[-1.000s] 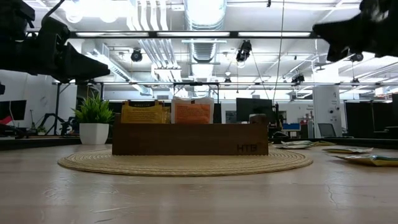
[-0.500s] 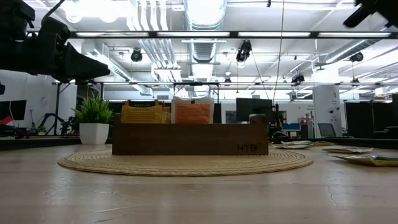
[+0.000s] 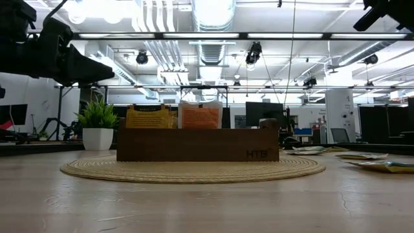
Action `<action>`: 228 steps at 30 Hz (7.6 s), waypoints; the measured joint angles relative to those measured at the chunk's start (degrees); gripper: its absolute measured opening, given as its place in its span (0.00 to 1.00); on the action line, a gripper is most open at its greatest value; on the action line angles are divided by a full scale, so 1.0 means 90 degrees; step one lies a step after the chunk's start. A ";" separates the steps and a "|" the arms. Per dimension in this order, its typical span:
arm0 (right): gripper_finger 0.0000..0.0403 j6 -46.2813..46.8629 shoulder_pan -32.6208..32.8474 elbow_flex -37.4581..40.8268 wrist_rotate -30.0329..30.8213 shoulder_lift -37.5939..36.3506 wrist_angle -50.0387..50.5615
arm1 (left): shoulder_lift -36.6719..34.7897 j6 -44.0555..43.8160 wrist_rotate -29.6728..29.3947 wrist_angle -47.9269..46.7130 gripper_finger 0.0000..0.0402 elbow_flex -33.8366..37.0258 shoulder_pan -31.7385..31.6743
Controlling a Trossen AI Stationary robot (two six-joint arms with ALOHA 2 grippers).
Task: Pick & Place Tea
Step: Put the lemon tea sachet into the right section of the wooden organizer
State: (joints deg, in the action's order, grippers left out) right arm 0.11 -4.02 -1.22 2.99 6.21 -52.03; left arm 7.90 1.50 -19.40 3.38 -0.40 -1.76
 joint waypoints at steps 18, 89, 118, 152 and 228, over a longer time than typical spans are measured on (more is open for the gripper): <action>0.02 -0.1185 0.0001 -0.3133 0.1864 0.3087 0.5004 | 0.0000 0.0000 0.0000 0.0002 0.50 0.0000 0.0002; 0.70 0.1116 -0.4072 -0.5710 0.0336 1.0361 0.7386 | 0.0002 0.0002 0.0001 0.0004 0.50 0.0001 0.0007; 0.51 0.0750 -0.4334 -0.5544 -0.0007 1.0510 0.7211 | 0.0010 0.0002 0.0027 0.0005 0.50 0.0002 0.0000; 0.02 0.0196 -0.4079 -0.5452 -0.0008 1.0248 0.7577 | 0.0010 0.0000 0.0027 0.0005 0.50 0.0000 0.0007; 0.55 0.1492 -0.4251 -0.5556 -0.0074 1.0497 0.6453 | 0.0007 0.0000 0.0027 0.0007 0.50 0.0002 0.0005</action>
State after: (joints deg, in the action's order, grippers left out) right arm 13.54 -42.28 -51.22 2.33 100.68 6.04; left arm 7.97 1.50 -19.16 3.44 -0.38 -1.72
